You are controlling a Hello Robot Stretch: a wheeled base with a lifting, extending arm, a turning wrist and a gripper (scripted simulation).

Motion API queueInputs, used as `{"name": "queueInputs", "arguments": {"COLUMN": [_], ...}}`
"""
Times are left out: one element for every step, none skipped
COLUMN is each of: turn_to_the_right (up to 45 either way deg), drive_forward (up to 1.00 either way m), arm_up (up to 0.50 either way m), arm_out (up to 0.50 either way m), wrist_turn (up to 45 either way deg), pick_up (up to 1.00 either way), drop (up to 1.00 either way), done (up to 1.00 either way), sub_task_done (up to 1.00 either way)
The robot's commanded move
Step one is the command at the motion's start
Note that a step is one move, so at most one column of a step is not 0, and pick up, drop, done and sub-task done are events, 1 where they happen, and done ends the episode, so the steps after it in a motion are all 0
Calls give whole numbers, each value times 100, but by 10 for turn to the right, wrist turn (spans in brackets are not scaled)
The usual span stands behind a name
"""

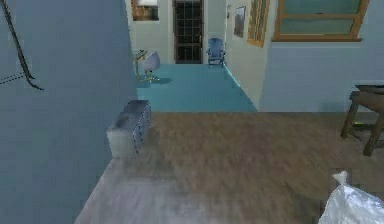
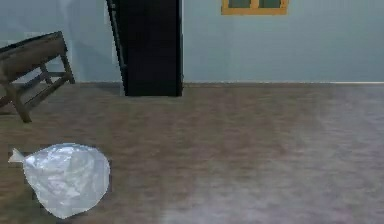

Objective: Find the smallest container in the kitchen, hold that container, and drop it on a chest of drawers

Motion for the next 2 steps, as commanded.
{"name": "queueInputs", "arguments": {"turn_to_the_right": [0, 0], "drive_forward": [100, 35], "arm_up": [0, 0], "arm_out": [0, 0], "wrist_turn": [0, 0], "pick_up": [0, 0], "drop": [0, 0], "done": [0, 0], "sub_task_done": [0, 0]}}
